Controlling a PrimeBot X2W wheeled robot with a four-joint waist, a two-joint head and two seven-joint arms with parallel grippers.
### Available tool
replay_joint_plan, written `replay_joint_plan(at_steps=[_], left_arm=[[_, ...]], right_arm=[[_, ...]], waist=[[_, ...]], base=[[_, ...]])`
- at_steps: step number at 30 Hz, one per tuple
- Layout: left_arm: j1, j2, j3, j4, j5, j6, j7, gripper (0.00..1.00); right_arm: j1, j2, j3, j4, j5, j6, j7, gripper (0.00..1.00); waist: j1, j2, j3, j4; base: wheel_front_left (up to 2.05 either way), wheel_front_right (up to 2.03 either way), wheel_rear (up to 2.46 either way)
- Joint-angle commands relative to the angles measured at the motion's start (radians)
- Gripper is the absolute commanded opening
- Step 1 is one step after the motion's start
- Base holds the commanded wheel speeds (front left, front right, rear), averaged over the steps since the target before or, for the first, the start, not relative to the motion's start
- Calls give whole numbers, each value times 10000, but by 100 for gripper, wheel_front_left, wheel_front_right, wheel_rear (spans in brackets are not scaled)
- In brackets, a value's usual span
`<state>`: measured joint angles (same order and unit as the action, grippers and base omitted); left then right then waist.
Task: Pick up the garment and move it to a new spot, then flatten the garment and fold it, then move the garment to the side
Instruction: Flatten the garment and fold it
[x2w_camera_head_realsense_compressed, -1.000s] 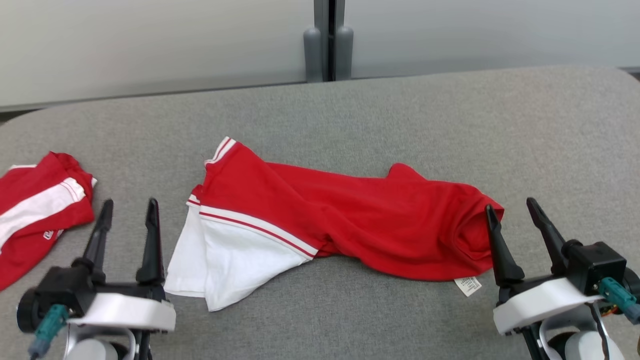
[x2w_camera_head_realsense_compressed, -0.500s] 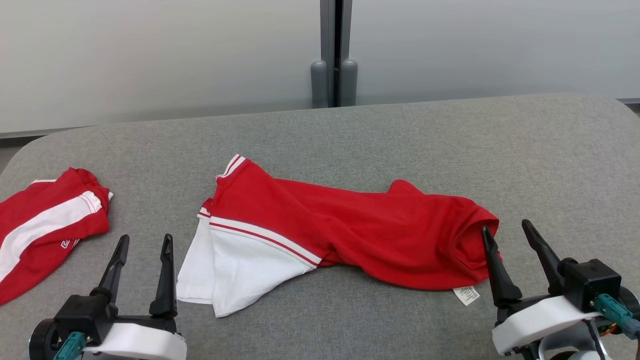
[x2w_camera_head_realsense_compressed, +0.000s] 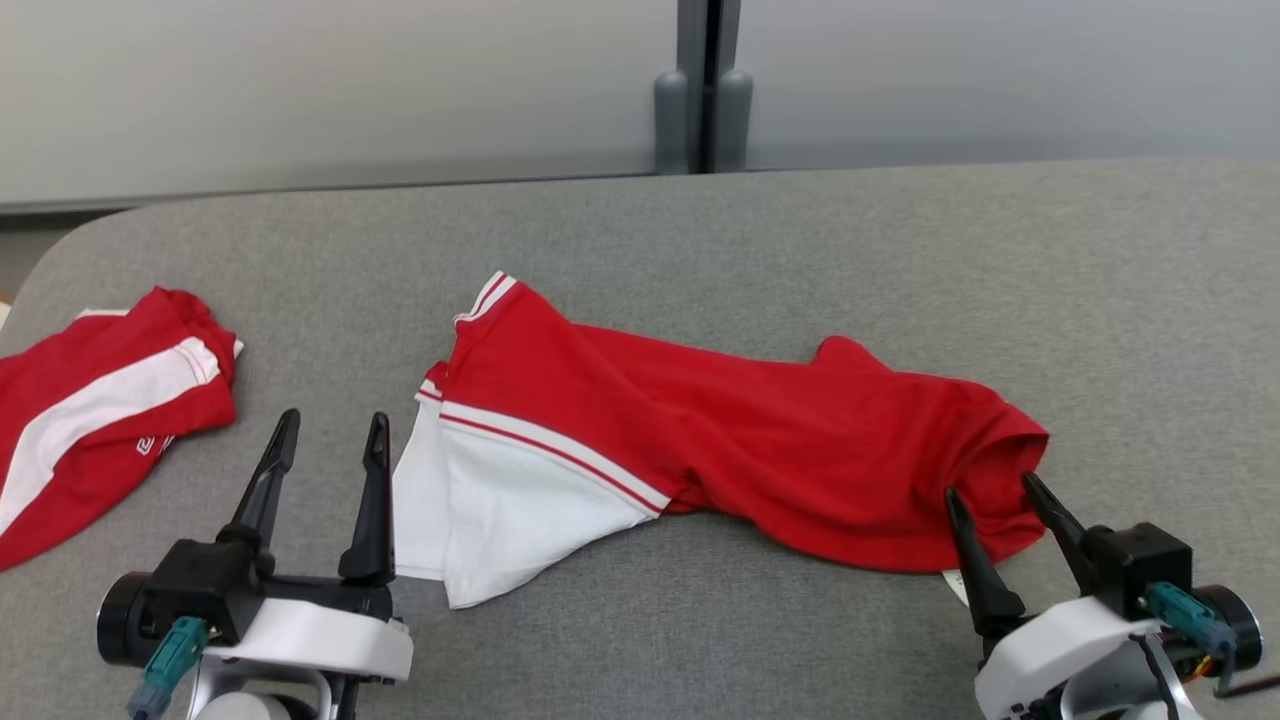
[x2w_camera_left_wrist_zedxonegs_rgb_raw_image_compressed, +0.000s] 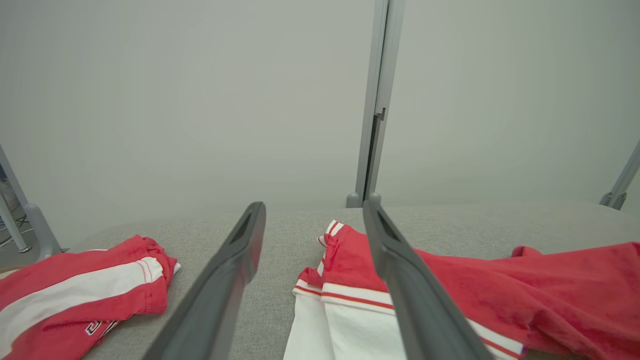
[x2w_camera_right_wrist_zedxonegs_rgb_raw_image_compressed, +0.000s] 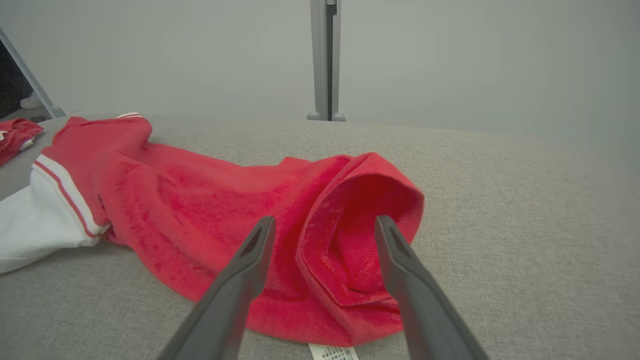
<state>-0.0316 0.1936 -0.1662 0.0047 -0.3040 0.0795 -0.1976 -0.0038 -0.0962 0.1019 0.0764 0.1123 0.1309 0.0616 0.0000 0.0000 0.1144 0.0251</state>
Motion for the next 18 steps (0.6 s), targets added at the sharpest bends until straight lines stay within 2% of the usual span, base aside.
replay_joint_plan(at_steps=[1, 4, 5, 6, 7, 12, 18], left_arm=[[-304, -36, -63, -1, 60, -76, -94, 100], [-550, -111, -174, 112, 54, -138, -184, 100], [-637, -136, -212, 160, 61, -160, -215, 100], [-689, -154, -233, 214, 65, -182, -251, 100], [-744, -172, -263, 264, 61, -205, -272, 100], [-902, -203, -293, 445, 37, -267, -388, 100], [-1078, -130, -207, 466, 34, -286, -491, 100]], right_arm=[[-352, -118, 48, 355, -86, -3, -100, 100], [-746, -129, 79, 868, -112, -3, -221, 100], [-866, -123, 25, 1008, -86, -3, -249, 84], [-966, -101, -7, 1121, -77, -3, -318, 36], [-1040, -74, -15, 1178, -50, -3, -382, 0], [-1147, -22, -145, 886, 42, -3, -778, 0], [-1337, 66, -282, -338, 103, -3, -977, 0]], waist=[[0, 0, 401, 260], [0, 0, 634, 378], [0, 0, 707, 418], [0, 0, 747, 448], [0, 0, 778, 478], [0, 0, 821, 524], [0, 0, 893, 382]], base=[[0, 0, 0], [0, 0, 0], [0, 0, 0], [0, 0, 0], [0, 0, 0], [0, 0, 0], [0, 0, 0]])
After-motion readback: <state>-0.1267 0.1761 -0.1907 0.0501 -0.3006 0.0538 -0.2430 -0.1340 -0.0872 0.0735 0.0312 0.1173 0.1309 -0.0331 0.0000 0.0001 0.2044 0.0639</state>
